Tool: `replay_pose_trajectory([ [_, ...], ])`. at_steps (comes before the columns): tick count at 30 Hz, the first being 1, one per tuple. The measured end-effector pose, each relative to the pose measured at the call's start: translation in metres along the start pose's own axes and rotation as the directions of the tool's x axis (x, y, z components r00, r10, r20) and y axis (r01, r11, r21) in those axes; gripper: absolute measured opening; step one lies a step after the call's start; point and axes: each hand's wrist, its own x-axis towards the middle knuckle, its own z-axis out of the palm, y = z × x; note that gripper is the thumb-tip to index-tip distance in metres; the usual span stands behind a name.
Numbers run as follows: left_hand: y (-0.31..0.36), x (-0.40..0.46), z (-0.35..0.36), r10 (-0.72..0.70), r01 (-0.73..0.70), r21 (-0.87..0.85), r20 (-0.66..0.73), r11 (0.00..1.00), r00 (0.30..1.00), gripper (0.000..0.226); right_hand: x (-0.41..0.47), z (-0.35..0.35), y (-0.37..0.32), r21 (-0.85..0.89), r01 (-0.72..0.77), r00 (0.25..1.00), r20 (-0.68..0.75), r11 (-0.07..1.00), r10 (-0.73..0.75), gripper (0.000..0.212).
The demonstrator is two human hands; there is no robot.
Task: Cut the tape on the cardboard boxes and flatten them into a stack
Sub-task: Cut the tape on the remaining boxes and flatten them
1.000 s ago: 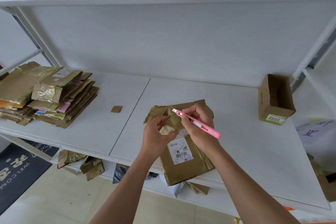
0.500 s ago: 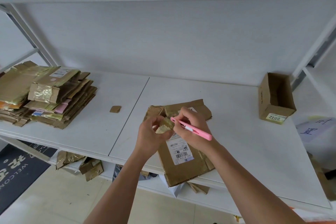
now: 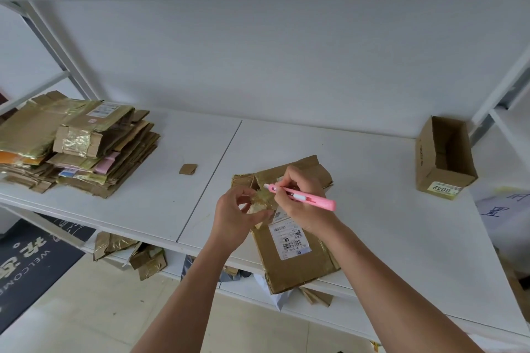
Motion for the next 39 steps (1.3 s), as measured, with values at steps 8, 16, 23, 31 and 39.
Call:
replay_pose_trajectory([
  [8, -0.01, 0.004, -0.002, -0.016, 0.016, -0.022, -0.021, 1.0, 1.0, 0.033, 0.004, 0.003, -0.007, -0.169, 0.14, 0.975, 0.195, 0.976, -0.106, 0.022],
  [16, -0.021, -0.001, -0.008, -0.077, 0.077, -0.032, -0.009, 0.997, 0.997, 0.042, 0.002, 0.004, -0.014, -0.109, 0.001, 0.963, 0.267, 0.994, 0.028, 0.025],
  [23, -0.018, -0.008, -0.007, -0.038, 0.039, -0.064, 0.019, 0.997, 0.999, 0.04, -0.002, 0.002, -0.007, 0.034, -0.114, 0.984, 0.141, 0.993, 0.108, 0.033],
  [31, -0.018, -0.004, -0.006, -0.028, 0.029, -0.026, 0.022, 0.999, 0.999, 0.04, -0.006, 0.008, -0.013, -0.087, -0.017, 0.978, 0.203, 0.996, 0.034, 0.018],
  [39, -0.023, -0.007, -0.01, -0.046, 0.047, -0.027, 0.02, 0.999, 0.999, 0.044, -0.003, 0.007, -0.013, -0.07, -0.094, 0.967, 0.231, 0.993, 0.108, 0.037],
])
